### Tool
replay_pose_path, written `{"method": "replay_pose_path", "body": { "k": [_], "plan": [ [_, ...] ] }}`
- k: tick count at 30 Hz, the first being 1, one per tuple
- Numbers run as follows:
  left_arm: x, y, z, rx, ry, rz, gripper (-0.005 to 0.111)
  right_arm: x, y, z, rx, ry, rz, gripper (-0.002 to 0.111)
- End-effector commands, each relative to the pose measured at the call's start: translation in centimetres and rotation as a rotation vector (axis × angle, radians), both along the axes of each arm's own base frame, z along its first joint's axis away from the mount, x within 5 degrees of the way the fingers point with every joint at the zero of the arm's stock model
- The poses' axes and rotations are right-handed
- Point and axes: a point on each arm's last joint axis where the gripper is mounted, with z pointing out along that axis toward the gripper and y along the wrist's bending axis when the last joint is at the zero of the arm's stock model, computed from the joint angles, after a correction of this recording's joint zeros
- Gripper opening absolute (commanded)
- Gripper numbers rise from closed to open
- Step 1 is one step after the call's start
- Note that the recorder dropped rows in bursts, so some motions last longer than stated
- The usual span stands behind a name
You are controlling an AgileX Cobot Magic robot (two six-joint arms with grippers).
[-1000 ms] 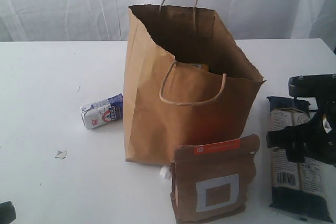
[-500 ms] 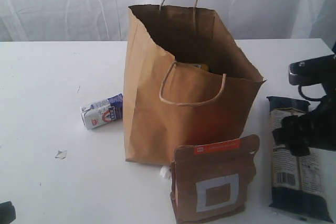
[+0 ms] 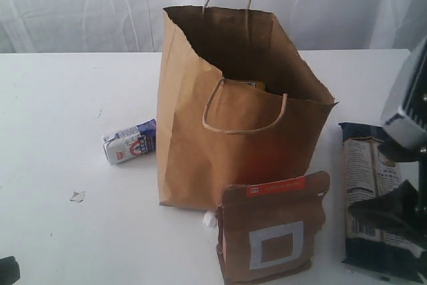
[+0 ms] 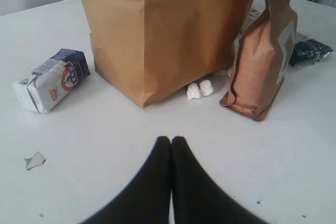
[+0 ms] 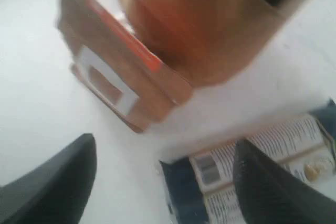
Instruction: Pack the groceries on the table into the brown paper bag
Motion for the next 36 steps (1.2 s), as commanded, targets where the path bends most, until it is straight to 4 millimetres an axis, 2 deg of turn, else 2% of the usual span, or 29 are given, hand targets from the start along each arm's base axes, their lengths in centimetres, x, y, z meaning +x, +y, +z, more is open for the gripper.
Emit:
{"method": "replay_pose_path", "body": {
  "k": [1, 8, 13, 16, 21, 29, 36],
  "plan": [
    [0.0, 0.0, 0.0, -0.006, 0.001, -0.006, 0.0, -0.5, 1.6, 0.9, 0.038, -0.034, 0.208, 0.067],
    [0.0, 0.0, 0.0, -0.006, 0.001, -0.006, 0.0, 0.6, 4.0, -0.2, -0.012, -0.034, 0.39, 0.065],
    [0.0, 0.0, 0.0, -0.006, 0.001, -0.006, 0.0, 2.1, 5.5, -0.7, -0.023, -0.047, 0.411, 0.064],
    [0.0, 0.0, 0.0, -0.006, 0.001, -0.006, 0.0, 3.0, 6.1, -1.6, -0.055, -0.035, 0.442, 0.064],
    [0.0, 0.0, 0.0, -0.006, 0.001, -0.006, 0.0, 4.1, 6.9, -3.2, -0.096, 0.013, 0.475, 0.064],
    [0.0, 0.0, 0.0, -0.006, 0.001, -0.006, 0.0, 5.5, 7.6, -4.3, -0.118, 0.005, 0.462, 0.063],
    [0.0, 0.0, 0.0, -0.006, 0.001, -0.006, 0.0, 4.8, 7.3, -4.8, -0.144, 0.102, 0.491, 0.048]
  ]
}}
